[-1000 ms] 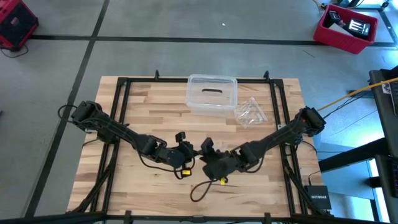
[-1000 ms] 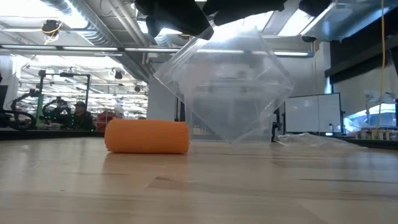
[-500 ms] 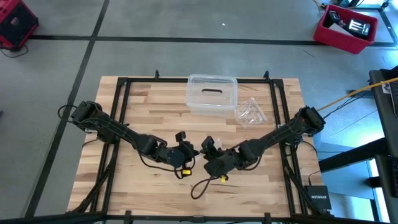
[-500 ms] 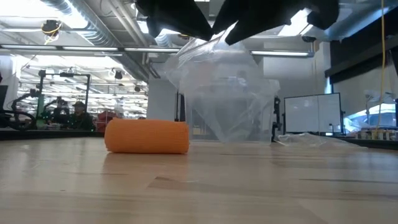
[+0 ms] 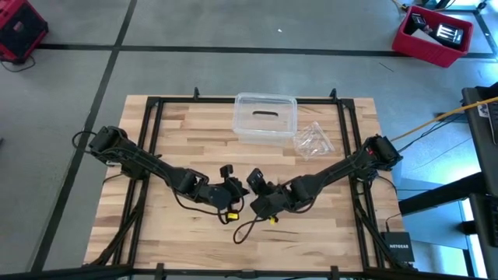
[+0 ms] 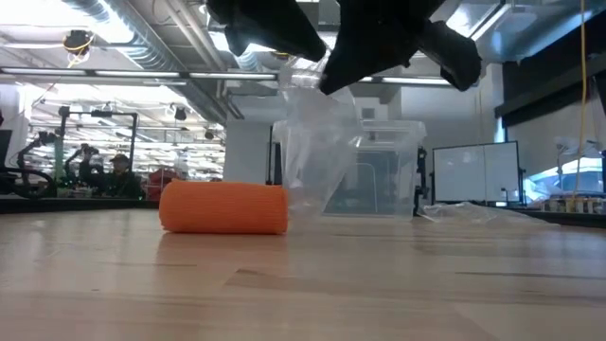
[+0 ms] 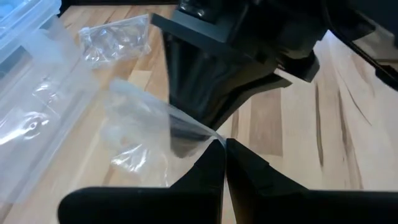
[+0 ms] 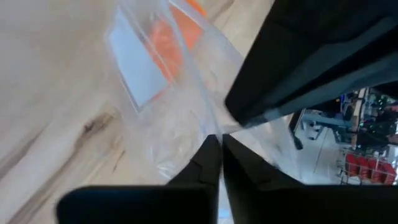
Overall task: Roll bandage
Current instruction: Open the bottom transparent zip bag
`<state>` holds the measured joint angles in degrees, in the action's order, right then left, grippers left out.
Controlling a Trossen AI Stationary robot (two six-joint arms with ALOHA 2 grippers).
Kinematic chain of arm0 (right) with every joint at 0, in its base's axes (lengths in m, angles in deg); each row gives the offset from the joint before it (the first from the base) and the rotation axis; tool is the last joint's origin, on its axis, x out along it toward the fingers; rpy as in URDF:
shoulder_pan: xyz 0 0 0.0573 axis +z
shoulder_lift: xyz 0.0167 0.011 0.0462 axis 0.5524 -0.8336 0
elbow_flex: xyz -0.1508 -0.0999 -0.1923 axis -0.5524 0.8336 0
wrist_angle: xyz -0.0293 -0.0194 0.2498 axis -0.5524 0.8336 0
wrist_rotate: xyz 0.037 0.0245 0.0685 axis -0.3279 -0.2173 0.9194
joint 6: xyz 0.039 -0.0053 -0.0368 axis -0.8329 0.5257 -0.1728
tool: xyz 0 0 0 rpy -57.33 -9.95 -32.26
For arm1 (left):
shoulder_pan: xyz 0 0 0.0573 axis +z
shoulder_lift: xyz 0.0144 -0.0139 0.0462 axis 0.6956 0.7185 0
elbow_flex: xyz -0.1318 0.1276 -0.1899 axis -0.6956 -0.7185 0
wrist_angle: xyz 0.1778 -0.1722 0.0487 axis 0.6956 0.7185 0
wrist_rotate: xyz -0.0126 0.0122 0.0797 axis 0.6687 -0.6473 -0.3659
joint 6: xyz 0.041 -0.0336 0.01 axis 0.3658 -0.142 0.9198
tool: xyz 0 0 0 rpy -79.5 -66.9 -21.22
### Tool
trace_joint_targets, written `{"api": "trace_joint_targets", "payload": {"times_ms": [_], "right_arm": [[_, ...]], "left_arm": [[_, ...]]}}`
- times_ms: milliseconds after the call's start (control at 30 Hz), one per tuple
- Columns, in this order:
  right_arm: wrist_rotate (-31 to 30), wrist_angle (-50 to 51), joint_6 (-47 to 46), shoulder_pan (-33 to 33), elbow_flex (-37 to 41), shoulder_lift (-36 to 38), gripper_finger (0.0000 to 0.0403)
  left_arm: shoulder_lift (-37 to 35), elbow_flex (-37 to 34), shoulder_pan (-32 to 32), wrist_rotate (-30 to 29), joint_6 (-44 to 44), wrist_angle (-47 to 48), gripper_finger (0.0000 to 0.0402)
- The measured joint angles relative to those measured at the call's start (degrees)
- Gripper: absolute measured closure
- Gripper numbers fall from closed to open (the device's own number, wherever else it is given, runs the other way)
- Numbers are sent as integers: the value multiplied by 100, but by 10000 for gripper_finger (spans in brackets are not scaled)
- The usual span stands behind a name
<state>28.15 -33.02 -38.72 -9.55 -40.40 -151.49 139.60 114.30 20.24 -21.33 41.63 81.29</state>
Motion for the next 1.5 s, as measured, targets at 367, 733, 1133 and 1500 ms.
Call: {"api": "trace_joint_targets", "payload": {"times_ms": [367,733,1133,1500], "right_arm": [[-353,500,-2482,838,187,-31,393],[-168,-1705,-4575,1013,1337,-37,399],[-317,-2562,-5000,1020,1770,-54,399],[-468,-2998,-4983,1018,1770,-76,399]], "left_arm": [[-2,2,66,-937,-1030,738,396],[184,-4,-114,-1022,-808,-47,396],[820,-2,-19,-1068,-580,-1176,396],[1117,-2,31,-906,-860,-1487,396]]}}
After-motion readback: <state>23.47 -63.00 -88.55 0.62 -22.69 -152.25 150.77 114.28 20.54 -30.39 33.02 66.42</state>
